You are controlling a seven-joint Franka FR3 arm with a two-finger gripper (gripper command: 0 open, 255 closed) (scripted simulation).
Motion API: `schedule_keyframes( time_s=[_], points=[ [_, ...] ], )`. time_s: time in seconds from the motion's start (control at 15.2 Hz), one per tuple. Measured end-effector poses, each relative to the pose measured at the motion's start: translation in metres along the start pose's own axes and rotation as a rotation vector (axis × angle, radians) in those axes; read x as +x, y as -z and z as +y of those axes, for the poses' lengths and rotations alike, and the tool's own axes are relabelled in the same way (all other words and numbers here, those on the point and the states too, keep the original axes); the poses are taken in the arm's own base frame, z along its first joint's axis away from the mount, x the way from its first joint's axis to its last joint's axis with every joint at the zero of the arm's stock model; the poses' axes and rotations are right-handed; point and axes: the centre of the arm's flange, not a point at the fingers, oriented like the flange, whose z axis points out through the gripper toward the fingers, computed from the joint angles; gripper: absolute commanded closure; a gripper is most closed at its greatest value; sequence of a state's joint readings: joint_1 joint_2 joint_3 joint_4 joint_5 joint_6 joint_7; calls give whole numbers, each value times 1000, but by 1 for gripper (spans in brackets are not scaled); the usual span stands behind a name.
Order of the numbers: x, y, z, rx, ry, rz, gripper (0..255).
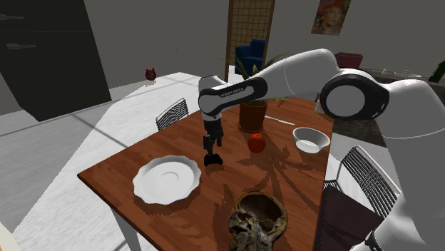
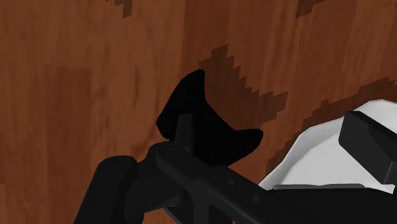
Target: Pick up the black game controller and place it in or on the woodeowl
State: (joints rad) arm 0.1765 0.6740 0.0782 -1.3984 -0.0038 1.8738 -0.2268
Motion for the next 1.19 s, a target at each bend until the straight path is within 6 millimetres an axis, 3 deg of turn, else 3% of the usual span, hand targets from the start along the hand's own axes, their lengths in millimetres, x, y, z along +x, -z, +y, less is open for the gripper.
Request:
schedule_keyframes(
  time_s=[0.2, 0.4, 0.66, 1.12, 1.19],
  points=[
    [33, -25, -6, 4, 29, -21, 0],
    [41, -42, -7, 5, 36, -27, 0],
    [40, -62, -7, 4, 38, -25, 0],
    [42, -63, -6, 0, 37, -11, 0],
    [43, -63, -6, -1, 36, -10, 255]
  ],
)
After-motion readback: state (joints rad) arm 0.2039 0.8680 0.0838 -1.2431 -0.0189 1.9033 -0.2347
